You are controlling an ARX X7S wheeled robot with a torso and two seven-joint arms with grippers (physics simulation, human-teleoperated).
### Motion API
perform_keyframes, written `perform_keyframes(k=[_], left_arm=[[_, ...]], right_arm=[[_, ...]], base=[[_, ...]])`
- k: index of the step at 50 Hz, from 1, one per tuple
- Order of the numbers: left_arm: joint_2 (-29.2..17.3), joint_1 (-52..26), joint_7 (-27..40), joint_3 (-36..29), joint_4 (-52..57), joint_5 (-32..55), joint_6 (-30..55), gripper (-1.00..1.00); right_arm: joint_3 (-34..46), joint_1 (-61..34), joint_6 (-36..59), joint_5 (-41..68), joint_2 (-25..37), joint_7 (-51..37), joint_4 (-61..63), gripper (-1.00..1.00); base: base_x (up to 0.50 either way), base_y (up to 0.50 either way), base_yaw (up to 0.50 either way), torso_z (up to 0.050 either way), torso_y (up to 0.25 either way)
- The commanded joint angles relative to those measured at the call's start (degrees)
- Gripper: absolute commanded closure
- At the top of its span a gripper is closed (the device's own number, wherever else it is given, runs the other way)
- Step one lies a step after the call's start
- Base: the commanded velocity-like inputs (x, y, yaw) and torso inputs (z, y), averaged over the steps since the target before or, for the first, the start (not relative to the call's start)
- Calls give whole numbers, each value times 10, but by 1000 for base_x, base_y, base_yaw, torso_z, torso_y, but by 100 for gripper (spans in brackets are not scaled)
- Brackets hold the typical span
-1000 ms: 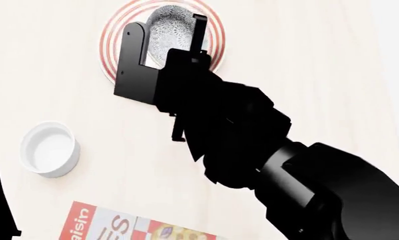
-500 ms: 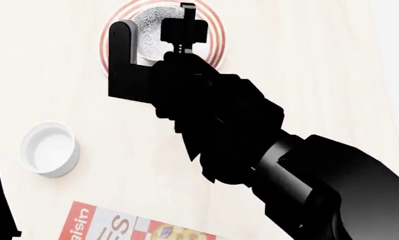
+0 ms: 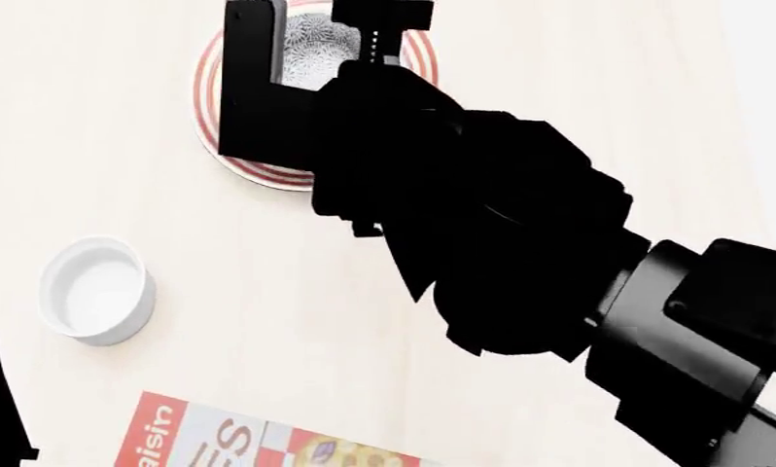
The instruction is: Pick the akita bowl on the cookies box and place it on the plate.
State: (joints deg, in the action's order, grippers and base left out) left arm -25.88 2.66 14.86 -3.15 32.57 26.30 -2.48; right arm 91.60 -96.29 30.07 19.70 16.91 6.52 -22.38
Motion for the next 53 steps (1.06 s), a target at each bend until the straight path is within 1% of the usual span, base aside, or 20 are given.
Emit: perform_keyframes(k=[1, 9, 11, 13, 19, 20, 22, 24, 26, 28, 33, 35, 36, 38, 39, 43, 46, 48, 49, 53], left_arm=[[-4, 1, 5, -1, 10, -1, 4, -100], [-3, 1, 7, -6, 15, -5, 5, -100], [-3, 0, 9, -4, 16, -3, 6, -100], [-3, 0, 9, -3, 15, -4, 6, -100], [-2, 1, 15, 1, 15, -12, -1, -100], [-2, 0, 18, 4, 19, -13, 0, -100], [-3, 1, 19, 4, 22, -13, 1, -100], [-4, 3, 19, 3, 25, -17, -1, -100], [-4, 5, 21, 5, 32, -13, -1, -100], [-3, 4, 22, 5, 31, -17, -5, -100], [-3, 3, 25, 7, 36, -20, -7, -100], [-3, 4, 26, 8, 36, -22, -9, -100], [-2, 3, 26, 8, 35, -22, -9, -100], [-2, 3, 27, 8, 34, -22, -10, -100], [-2, 4, 26, 7, 35, -20, -10, -100], [-3, 5, 25, 6, 35, -24, -12, -100], [-3, 6, 26, 7, 34, -24, -12, -100], [-3, 7, 26, 6, 34, -26, -13, -100], [-5, 8, 25, 6, 35, -26, -13, -100], [-6, 6, 27, 7, 36, -24, -11, -100]], right_arm=[[-16, -25, 68, 31, 99, -16, 187, -100], [-44, -31, 95, 62, 189, -49, 333, -100], [-60, -28, 95, 68, 224, -78, 387, -100], [-63, -27, 94, 62, 241, -93, 412, -100], [-129, 10, 87, 115, 336, -199, 552, -100], [-126, 25, 78, 109, 366, -220, 594, -100], [-115, 40, 82, 87, 388, -249, 633, -100], [-125, 56, 71, 99, 409, -279, 662, -100], [-132, 83, 53, 101, 445, -333, 710, -100], [-132, 123, 22, 92, 486, -402, 752, -100], [-130, 184, -61, 79, 555, -505, 799, -100], [-121, 200, -74, 57, 568, -525, 806, -100], [-117, 218, -115, 53, 587, -555, 807, -100], [-113, 234, -148, 38, 607, -586, 809, -100], [-106, 250, -185, 33, 623, -607, 809, -100], [-74, 303, -269, -20, 650, -684, 801, -100], [-56, 328, -298, -53, 655, -719, 794, -100], [-50, 341, -331, -76, 673, -759, 792, -100], [-48, 345, -368, -75, 690, -778, 785, -100], [-33, 363, -402, -116, 724, -812, 794, -100]], base=[[0, 0, 0, 0, 0], [0, 0, 0, 0, 0], [0, 0, 0, 0, 0], [0, 0, 0, 0, 0], [0, 0, 0, 0, 0], [0, 0, 0, 0, 0], [0, 0, 0, 0, 0], [0, 0, 0, 0, 0], [0, 0, 0, 0, 0], [0, 0, 0, 0, 0], [0, 0, 0, 0, 0], [0, 0, 0, 0, 0], [0, 0, 0, 0, 0], [0, 0, 0, 0, 0], [0, 0, 0, 0, 0], [0, 0, 0, 0, 0], [0, 0, 0, 0, 0], [0, 0, 0, 0, 0], [0, 0, 0, 0, 0], [0, 0, 0, 0, 0]])
